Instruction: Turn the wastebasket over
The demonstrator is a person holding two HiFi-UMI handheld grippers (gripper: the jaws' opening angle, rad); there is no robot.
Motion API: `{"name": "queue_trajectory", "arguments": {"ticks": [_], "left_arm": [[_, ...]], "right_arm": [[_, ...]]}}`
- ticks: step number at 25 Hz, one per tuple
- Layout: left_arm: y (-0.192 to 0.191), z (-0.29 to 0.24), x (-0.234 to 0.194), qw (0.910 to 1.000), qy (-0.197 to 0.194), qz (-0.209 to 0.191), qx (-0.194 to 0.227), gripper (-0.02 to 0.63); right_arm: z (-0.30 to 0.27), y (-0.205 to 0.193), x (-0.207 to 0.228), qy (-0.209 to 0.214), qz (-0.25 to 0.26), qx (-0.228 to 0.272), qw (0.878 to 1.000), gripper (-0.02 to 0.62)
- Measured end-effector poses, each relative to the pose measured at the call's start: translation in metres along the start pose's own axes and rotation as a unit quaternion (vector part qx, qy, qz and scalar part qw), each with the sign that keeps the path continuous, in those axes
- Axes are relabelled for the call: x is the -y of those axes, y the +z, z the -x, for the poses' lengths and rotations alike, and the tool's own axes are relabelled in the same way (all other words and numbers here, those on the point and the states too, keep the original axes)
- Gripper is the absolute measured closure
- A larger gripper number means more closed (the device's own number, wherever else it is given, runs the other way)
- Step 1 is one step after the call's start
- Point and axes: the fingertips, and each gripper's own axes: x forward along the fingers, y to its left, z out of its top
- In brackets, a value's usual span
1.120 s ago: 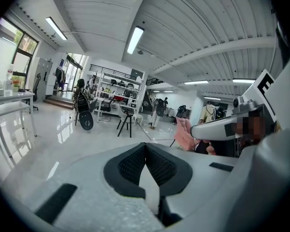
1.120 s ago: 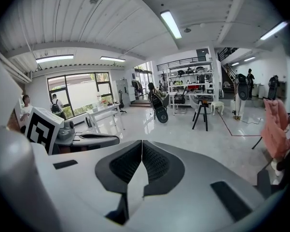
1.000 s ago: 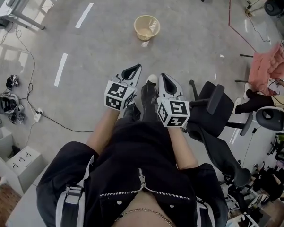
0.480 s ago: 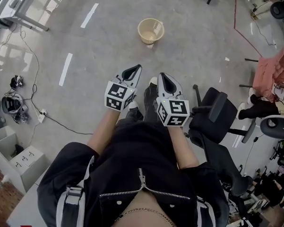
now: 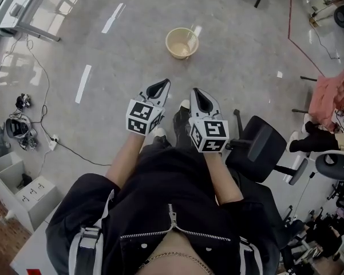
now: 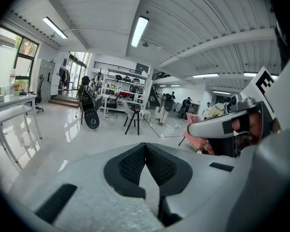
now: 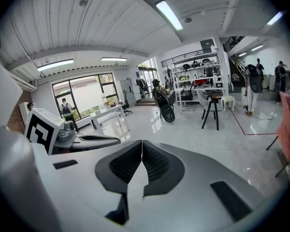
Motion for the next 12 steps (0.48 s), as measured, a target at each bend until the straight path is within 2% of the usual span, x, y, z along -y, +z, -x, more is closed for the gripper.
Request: {"name": "queue_trajectory", "arguments": {"ticks": [12], "left_arm": [[0.048,-0.087,-0.005,0.9989,0.041,-0.015,-0.014,0.601]], "right_arm": [[-0.050,0.049,0.092,0.042,0.008,-0.010,0.999,0.584]]}}
